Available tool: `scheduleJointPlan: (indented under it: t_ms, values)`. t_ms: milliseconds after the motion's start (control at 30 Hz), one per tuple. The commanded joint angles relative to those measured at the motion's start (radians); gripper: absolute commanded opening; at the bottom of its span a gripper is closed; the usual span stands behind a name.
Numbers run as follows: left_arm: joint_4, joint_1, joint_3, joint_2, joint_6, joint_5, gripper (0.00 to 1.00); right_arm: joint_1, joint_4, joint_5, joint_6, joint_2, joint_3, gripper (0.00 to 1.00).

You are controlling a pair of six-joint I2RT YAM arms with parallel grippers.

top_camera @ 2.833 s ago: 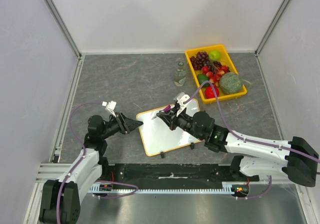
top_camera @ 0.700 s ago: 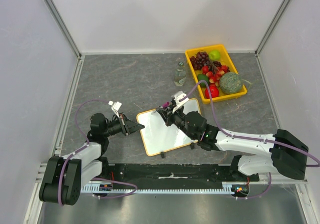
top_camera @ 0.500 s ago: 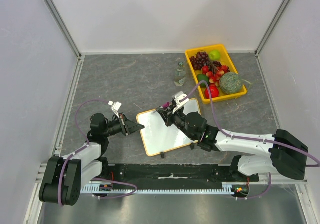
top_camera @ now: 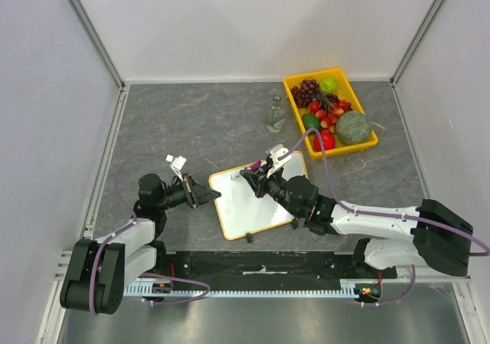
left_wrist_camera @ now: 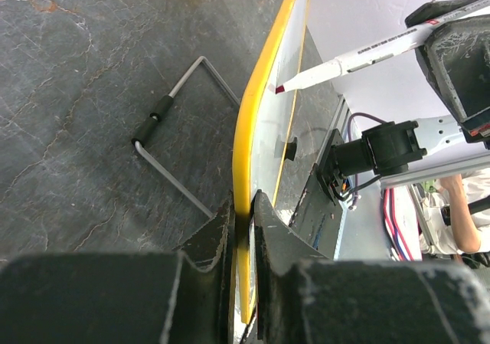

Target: Write a sentence on the whiteboard

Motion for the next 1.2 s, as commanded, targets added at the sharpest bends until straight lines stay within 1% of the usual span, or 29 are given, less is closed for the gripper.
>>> scheduleJointPlan:
  t_ms: [0,333,600,800,1167]
  values:
    - [0.018,0.002,0.012,0.004,0.033,0.001,0.02,0.001,-0.016,0.007,-0.003,-0.007,-0.030,0.00]
    - [0.018,0.002,0.014,0.004,0.033,0.001,0.02,0.001,-0.014,-0.039,0.013,-0.021,-0.060,0.00]
    - [0.018,0.002,0.014,0.004,0.034,0.001,0.02,0.001,-0.025,-0.031,0.020,-0.079,-0.024,0.00]
    - [0.018,0.002,0.015,0.006,0.033,0.001,0.02,-0.003,0.012,0.009,0.020,-0.122,-0.021,0.00]
    - [0.018,0.002,0.014,0.004,0.033,0.002,0.02,-0.025,-0.004,0.051,0.013,-0.053,0.029,0.00]
